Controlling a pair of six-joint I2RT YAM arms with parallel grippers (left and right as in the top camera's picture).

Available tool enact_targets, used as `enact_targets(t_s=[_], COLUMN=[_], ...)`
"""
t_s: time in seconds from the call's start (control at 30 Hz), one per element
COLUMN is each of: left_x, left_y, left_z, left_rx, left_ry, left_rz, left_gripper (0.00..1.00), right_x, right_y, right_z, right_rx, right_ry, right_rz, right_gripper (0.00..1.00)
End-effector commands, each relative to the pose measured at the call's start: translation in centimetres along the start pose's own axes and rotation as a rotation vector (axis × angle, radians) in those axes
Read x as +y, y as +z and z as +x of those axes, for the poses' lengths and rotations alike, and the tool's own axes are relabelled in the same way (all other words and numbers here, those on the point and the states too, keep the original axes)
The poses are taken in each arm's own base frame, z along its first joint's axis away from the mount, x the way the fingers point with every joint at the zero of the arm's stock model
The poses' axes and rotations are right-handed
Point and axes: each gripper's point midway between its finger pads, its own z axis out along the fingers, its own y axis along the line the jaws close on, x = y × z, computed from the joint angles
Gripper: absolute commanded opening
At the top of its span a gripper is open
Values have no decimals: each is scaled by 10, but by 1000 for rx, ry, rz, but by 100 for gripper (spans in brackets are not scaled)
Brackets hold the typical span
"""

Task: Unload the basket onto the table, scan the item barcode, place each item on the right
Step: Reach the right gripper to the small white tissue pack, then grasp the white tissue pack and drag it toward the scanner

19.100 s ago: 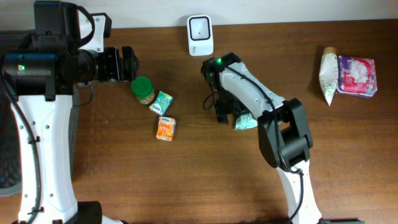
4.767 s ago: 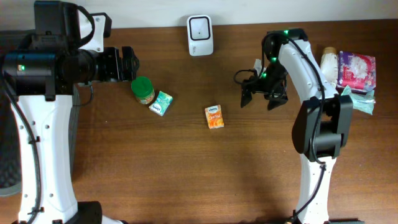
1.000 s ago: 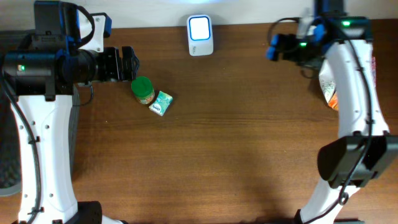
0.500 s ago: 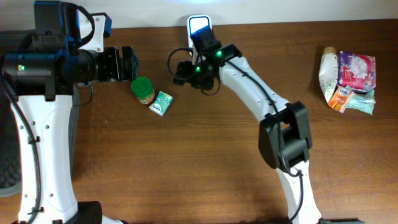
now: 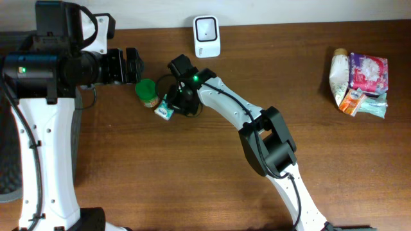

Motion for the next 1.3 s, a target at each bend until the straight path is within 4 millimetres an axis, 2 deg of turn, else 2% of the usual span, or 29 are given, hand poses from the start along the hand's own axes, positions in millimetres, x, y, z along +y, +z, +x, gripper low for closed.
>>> enact_targets(t_s=[0.0,0.07,0.13,0.2,0.27,0.3,0.37,0.43,0.5,0.57,0.67,1.0,1.03,1.07,1.1,1.13,1.2,1.23,1.27], left_x=[1,1,1,1,1,1,1,1,1,1,1,1,1,1,1,1,1,1,1], left_y=[-1,-1,-1,-1,-1,-1,-1,-1,-1,-1,-1,-1,-1,-1,-1,-1,-1,-1,-1], left_z=[-2,-2,-2,-2,-2,-2,-2,-2,-2,-2,-2,-2,-2,-2,-2,-2,-2,-2,-2], left_rx=[-5,-5,-5,-5,-5,-5,-5,-5,-5,-5,-5,-5,-5,-5,-5,-5,-5,-5,-5], left_ry=[-8,-8,-8,-8,-8,-8,-8,-8,-8,-8,-8,-8,-8,-8,-8,-8,-8,-8,-8], left_rz=[2,2,2,2,2,2,2,2,2,2,2,2,2,2,2,2,2,2,2], left_gripper=[99,99,99,99,99,99,99,99,99,99,99,99,99,99,99,99,99,99,99], right_x=[-28,-66,-86,-112,-120,-109,-66,-38,-11,3,1,6,2,-2,-7,-16,-44,-60,-78], right_y=[9,-16,-43,-80,-103,-108,-103,-95,-83,-67,-42,13,20,23,26,23,4,-12,-36], right_z=[-3,-11,-21,-31,-40,-41,-29,-23,-13,-5,0,22,24,25,25,21,8,-1,-12], right_rx=[-2,0,0,-8,-29,-13,52,49,18,1,-13,23,34,41,43,35,7,-17,-40], right_ry=[-33,-21,-76,-92,-106,-161,-315,-345,-342,-335,-308,-317,-313,-310,-305,-291,-247,-223,-213], right_rz=[97,233,295,386,403,333,115,20,-19,-22,27,20,30,40,58,95,216,291,372], right_gripper=[4,4,4,4,4,4,16,20,37,52,52,51,48,39,22,4,4,4,4])
